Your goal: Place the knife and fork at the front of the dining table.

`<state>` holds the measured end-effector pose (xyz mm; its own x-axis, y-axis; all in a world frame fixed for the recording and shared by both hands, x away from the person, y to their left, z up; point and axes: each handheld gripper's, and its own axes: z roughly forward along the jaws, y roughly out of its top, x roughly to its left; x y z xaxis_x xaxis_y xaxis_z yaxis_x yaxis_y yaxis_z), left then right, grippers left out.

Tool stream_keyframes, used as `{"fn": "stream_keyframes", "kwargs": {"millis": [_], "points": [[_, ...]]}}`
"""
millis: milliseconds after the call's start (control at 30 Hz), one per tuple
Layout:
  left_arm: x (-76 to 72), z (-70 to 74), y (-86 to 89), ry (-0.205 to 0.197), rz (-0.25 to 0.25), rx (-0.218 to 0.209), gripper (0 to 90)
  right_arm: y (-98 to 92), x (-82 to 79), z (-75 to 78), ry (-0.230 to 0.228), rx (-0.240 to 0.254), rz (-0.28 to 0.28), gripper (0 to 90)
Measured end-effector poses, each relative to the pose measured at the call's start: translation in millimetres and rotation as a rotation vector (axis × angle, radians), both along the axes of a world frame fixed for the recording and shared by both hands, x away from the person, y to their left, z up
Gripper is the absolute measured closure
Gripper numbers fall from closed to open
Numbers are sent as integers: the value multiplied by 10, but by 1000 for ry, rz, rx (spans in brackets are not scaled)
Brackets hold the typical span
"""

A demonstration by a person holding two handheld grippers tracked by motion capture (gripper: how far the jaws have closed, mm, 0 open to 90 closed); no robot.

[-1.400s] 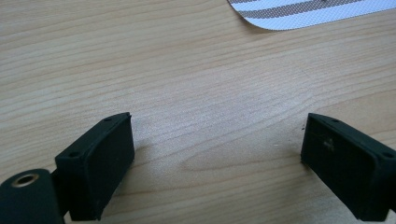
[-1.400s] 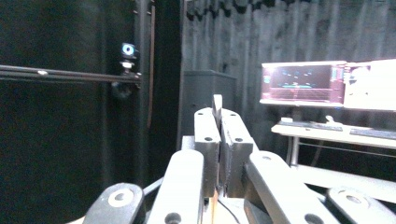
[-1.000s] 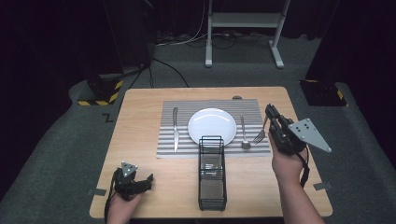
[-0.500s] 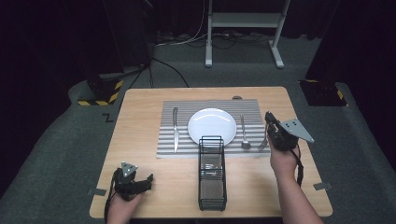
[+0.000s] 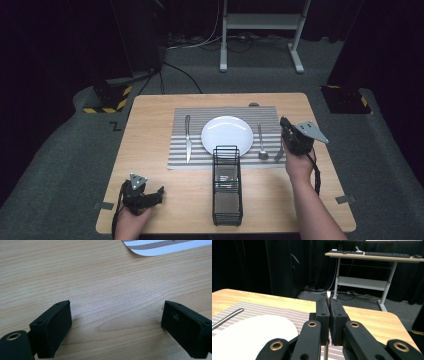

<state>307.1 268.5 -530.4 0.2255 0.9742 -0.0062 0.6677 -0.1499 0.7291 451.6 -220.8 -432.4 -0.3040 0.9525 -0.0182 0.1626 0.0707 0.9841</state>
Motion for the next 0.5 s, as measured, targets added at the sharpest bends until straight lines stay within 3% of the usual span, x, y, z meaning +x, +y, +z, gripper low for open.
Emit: {"fn": "stream_keyframes", "kwargs": {"millis": [500], "points": [[-3,0,-9,0,6,5,97,56,678,-206,134,29,-25,864]]}}
